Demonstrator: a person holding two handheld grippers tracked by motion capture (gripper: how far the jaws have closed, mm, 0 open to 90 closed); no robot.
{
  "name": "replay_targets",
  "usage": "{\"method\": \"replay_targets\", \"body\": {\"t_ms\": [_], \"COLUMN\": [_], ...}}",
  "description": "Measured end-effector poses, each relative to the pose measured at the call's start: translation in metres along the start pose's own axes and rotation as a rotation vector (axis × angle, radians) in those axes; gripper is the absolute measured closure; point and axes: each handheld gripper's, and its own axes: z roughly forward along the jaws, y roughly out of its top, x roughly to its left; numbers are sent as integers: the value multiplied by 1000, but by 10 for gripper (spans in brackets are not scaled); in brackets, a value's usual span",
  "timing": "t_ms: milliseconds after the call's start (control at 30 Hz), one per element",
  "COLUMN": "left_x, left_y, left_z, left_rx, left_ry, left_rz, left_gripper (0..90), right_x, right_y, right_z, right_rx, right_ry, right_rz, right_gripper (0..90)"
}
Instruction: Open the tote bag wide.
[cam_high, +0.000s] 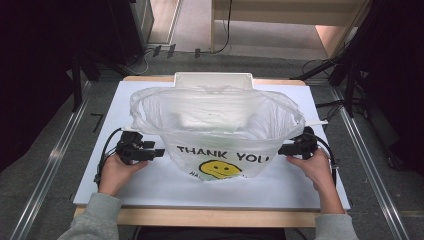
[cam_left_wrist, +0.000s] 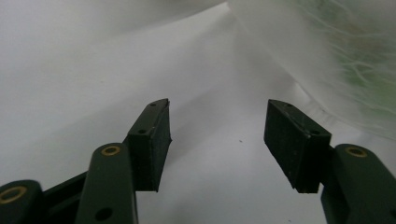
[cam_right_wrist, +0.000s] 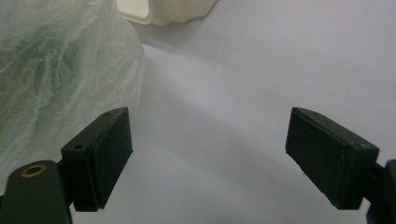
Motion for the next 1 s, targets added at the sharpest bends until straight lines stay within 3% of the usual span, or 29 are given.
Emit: {"method": "replay_targets", "body": {"t_ms": [67, 200, 267, 333, 467, 533, 667, 800, 1000], "left_x": [-1, -2, -1, 0, 4, 5, 10, 11, 11], "left_y": [0, 0, 0, 0, 0, 1, 2, 2, 3], "left_z": [1, 0, 0, 0, 0, 0, 4, 5, 4], "left_rx": [0, -4, -4, 5, 1, 3, 45, 59, 37], "left_ry": [-3, -18, -1, 14, -6, -3, -30, -36, -37], "left_rz": [7, 9, 15, 22, 5, 4, -64, -63, -72], "left_gripper": [442, 472, 492, 508, 532, 508, 441, 413, 364], "right_x": [0, -2, -2, -2, -2, -4, -6, -8, -9], "right_y": [0, 1, 1, 1, 1, 2, 2, 3, 3], "right_z": [-3, -7, -8, -7, -6, -7, -8, -7, -7], "right_rx": [-11, -32, -41, -38, -18, -18, -17, 2, 7], "right_ry": [25, 19, 37, 45, 40, 56, 66, 85, 75], "right_rz": [15, 26, 45, 40, 24, 29, 33, 46, 42], "right_gripper": [154, 206, 235, 248, 289, 322, 344, 350, 349]}}
